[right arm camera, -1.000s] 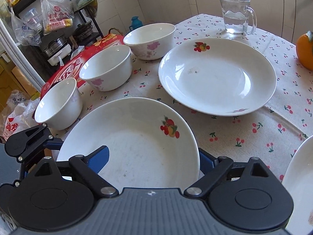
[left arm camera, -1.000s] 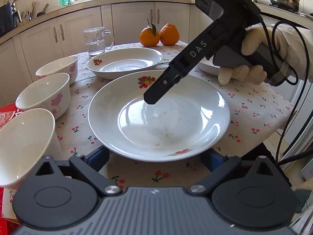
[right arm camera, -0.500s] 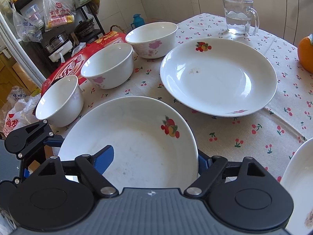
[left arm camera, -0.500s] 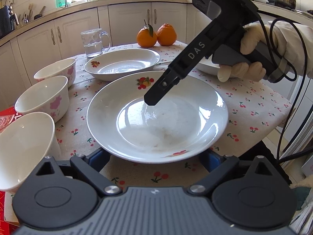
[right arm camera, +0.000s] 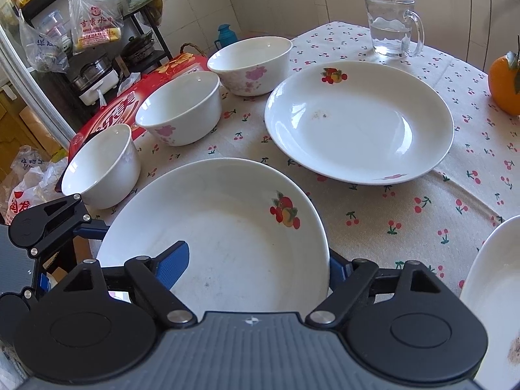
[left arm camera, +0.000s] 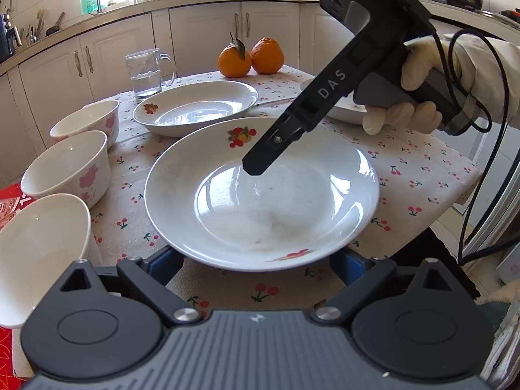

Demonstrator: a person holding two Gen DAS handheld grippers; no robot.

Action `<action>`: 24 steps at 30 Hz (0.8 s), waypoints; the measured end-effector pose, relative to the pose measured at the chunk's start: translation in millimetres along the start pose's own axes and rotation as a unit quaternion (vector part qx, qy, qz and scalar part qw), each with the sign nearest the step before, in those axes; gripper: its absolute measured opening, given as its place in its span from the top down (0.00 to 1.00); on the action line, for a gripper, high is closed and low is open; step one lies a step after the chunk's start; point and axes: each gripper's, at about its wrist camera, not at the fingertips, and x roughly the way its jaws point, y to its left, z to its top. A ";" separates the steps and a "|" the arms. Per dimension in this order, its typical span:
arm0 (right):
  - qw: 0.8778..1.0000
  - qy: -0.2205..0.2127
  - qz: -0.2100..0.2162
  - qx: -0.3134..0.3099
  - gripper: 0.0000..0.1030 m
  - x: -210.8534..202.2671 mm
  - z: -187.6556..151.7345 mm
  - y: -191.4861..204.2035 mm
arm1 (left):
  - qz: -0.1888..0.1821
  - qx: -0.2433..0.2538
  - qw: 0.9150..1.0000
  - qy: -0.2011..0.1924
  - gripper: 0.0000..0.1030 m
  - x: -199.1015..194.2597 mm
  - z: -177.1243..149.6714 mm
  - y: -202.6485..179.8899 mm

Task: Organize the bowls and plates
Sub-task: 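Lift the large plate with the right gripper toward the other fruit-decal plate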

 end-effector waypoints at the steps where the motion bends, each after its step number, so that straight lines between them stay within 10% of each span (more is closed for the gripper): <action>1: 1.000 -0.001 0.000 0.001 0.14 -1.1 -0.7 0.0 | -0.001 0.003 1.000 -0.001 0.07 -0.4 0.5 0.0; 24: 0.998 -0.051 -0.032 0.028 0.14 -57.2 -18.6 -18.2 | -0.043 0.060 0.997 -0.002 0.07 8.3 46.1 -20.8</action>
